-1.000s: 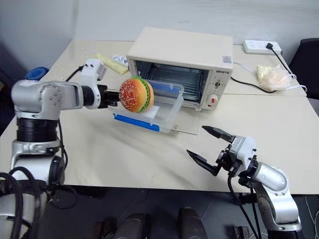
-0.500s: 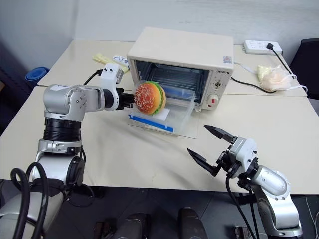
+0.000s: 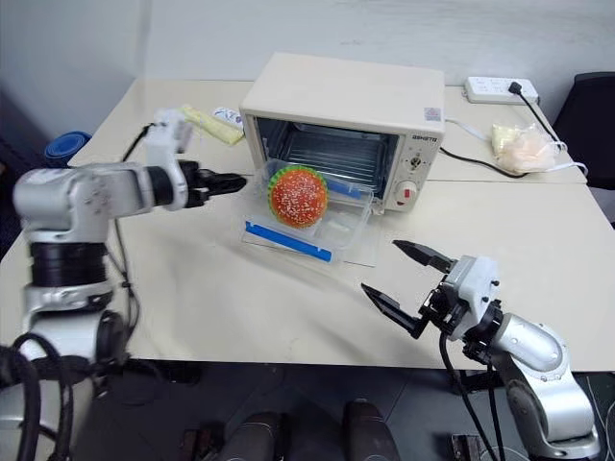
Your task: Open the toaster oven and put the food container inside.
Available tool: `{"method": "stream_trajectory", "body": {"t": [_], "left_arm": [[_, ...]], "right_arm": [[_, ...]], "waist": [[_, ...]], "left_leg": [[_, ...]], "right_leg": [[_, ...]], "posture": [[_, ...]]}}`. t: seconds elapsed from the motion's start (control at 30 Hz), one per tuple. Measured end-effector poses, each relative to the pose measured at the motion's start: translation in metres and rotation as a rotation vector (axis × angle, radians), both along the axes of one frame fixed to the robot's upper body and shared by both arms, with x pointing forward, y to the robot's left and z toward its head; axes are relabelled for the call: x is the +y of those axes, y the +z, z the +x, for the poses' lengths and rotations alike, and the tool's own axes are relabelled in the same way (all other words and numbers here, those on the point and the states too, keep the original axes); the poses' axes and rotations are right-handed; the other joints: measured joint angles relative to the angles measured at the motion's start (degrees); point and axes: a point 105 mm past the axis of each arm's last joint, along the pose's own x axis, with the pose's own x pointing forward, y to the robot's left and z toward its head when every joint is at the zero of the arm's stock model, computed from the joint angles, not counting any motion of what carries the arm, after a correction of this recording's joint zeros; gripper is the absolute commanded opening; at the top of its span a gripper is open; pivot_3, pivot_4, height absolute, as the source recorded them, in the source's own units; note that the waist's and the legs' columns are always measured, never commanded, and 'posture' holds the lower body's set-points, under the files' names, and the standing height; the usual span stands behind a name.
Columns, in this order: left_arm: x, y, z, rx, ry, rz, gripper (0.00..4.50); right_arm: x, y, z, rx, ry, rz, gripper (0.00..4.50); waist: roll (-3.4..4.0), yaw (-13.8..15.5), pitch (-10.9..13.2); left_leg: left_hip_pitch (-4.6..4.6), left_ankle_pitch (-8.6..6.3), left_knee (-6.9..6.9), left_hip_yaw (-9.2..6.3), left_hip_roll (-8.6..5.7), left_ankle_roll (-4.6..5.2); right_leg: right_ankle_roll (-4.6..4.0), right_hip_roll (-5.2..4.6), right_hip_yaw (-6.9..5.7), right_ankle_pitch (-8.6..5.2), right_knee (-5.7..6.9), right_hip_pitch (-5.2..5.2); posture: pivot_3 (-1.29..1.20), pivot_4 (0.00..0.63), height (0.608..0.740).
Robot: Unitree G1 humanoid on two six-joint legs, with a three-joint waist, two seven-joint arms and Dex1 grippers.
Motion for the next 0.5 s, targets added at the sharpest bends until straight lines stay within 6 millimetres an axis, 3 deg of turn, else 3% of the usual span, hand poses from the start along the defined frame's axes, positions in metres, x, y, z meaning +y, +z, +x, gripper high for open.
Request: {"method": "stream_trajectory", "body": {"t": [0.13,0.23,0.3,0.5], "left_arm": [[0.016,-0.024,-0.019,-0.076,-0.184,0.113,1.14],[0.004,-0.049,-0.033,-0.107,-0.358,0.124,0.22],[-0.008,-0.059,-0.037,-0.119,-0.421,0.105,0.0],[-0.046,-0.073,-0.031,-0.199,-0.506,0.065,0.0]], "right_arm": [[0.016,-0.014,0.001,0.081,0.055,-0.073,1.91],[0.03,-0.024,0.009,0.09,0.075,-0.143,0.92],[0.033,-0.03,0.019,0.09,0.056,-0.181,0.17],[0.045,-0.028,0.058,0.035,-0.033,-0.196,0.04]], "waist": [[0.01,0.5,0.0],[0.01,1.2,0.0],[0.01,1.7,0.0],[0.01,1.5,0.0]], "left_leg": [[-0.02,-0.01,0.05,-0.05,-0.04,0.05],[-0.1,-0.07,0.18,-0.1,-0.1,0.19],[-0.15,-0.12,0.26,-0.11,-0.13,0.28],[-0.23,-0.16,0.42,-0.09,-0.17,0.34]], "right_leg": [[-0.03,-0.1,-0.02,-0.02,-0.07,0.07],[-0.04,-0.19,-0.07,-0.02,-0.08,0.09],[-0.04,-0.23,-0.09,-0.02,-0.07,0.09],[-0.01,-0.18,-0.11,-0.01,0.04,0.03]], "posture": [[0.0,0.15,0.74],[0.0,0.15,0.74],[0.0,0.15,0.74],[0.0,0.15,0.74]]}}
